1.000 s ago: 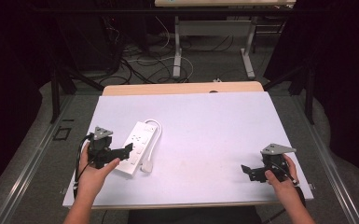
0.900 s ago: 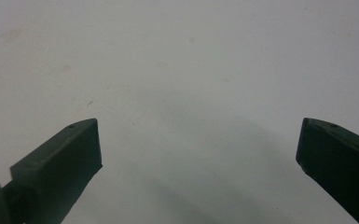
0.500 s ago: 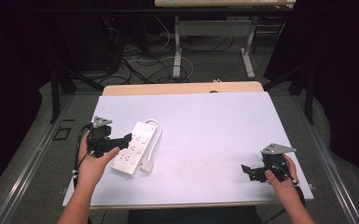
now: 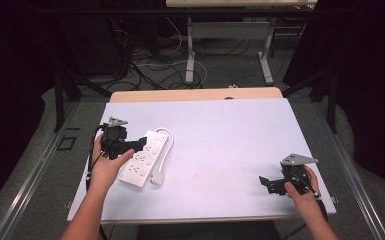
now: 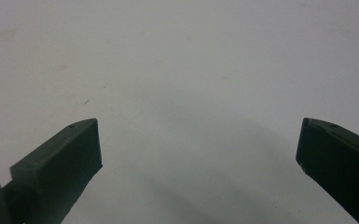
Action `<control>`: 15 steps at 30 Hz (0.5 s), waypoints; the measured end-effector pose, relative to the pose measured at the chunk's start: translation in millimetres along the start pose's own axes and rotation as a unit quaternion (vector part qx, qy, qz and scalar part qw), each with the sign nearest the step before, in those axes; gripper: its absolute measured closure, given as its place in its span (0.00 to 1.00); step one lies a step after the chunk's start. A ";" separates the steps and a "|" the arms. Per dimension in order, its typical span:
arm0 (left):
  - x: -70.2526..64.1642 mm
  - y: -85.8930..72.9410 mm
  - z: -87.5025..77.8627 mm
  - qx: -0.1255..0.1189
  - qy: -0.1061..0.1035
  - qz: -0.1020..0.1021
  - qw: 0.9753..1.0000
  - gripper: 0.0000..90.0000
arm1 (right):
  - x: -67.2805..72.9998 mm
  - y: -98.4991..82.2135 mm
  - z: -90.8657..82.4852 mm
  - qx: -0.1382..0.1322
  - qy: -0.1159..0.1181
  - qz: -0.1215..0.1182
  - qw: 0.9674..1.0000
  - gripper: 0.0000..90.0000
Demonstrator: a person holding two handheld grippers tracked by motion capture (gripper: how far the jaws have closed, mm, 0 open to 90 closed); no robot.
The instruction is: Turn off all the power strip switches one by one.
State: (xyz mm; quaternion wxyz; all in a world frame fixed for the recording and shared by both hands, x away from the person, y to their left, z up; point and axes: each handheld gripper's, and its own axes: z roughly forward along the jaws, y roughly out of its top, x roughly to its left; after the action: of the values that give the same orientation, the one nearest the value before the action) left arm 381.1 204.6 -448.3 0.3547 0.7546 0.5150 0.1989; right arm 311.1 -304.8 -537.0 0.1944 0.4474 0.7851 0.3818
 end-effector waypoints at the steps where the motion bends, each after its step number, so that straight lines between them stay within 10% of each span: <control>1: -0.1 1.0 1.5 0.002 0.000 0.000 1.000 0.27 | -0.6 -0.3 0.4 -0.001 -0.002 -0.003 1.000 0.00; 15: 0.4 14.7 19.3 0.016 -0.012 -0.026 0.999 0.37 | -1.5 -1.1 1.2 0.001 -0.002 -0.002 1.000 0.00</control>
State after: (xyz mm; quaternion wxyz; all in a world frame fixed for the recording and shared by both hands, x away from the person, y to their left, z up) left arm 403.4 195.4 -450.4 0.3534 0.7489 0.5333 0.1727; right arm 312.0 -305.9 -538.7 0.1963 0.4468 0.7858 0.3799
